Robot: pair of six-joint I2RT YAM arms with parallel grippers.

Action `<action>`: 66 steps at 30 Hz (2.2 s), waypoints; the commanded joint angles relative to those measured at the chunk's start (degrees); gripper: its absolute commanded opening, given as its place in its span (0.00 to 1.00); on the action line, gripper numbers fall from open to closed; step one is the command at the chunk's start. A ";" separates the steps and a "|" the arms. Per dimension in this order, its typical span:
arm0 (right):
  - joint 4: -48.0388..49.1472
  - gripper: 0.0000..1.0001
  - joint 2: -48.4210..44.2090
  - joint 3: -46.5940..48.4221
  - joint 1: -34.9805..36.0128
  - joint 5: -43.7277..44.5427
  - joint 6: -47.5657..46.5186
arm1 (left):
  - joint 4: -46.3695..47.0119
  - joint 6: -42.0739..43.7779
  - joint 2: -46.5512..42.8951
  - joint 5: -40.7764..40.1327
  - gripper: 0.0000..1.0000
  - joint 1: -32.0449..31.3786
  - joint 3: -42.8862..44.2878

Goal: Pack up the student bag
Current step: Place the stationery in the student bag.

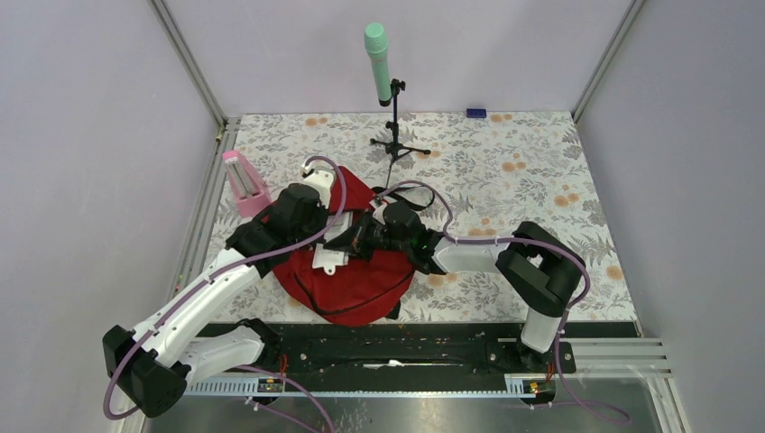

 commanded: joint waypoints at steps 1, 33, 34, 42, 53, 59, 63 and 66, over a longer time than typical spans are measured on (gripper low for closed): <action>0.94 0.00 1.55 2.85 -2.87 5.78 -2.47 | 4.57 0.10 -2.47 2.57 0.00 -0.09 0.83; -0.45 0.10 17.71 21.91 -0.60 28.00 -18.47 | 6.81 -0.69 -1.73 8.14 0.00 0.00 0.30; -1.31 0.13 17.83 22.02 -0.56 27.69 -18.92 | 6.81 -0.69 -1.67 8.09 0.00 0.00 0.30; -2.19 0.49 13.14 18.09 -0.60 26.02 -26.06 | 6.73 -0.69 -1.83 7.17 0.00 0.42 0.21; 0.84 0.62 8.58 11.71 -0.60 24.87 -26.93 | 6.15 -0.77 -3.13 4.77 0.00 1.69 -0.23; 1.99 0.66 4.12 7.57 -0.59 25.66 -29.02 | 5.67 -1.03 -3.04 3.74 0.00 2.23 -0.14; 3.09 0.66 1.16 5.37 -0.60 26.37 -30.51 | 5.66 -1.13 -3.24 3.81 0.00 2.51 -0.23; 4.62 0.66 0.08 4.72 -0.60 26.54 -32.69 | 5.64 -1.13 -3.26 3.91 0.00 2.47 -0.23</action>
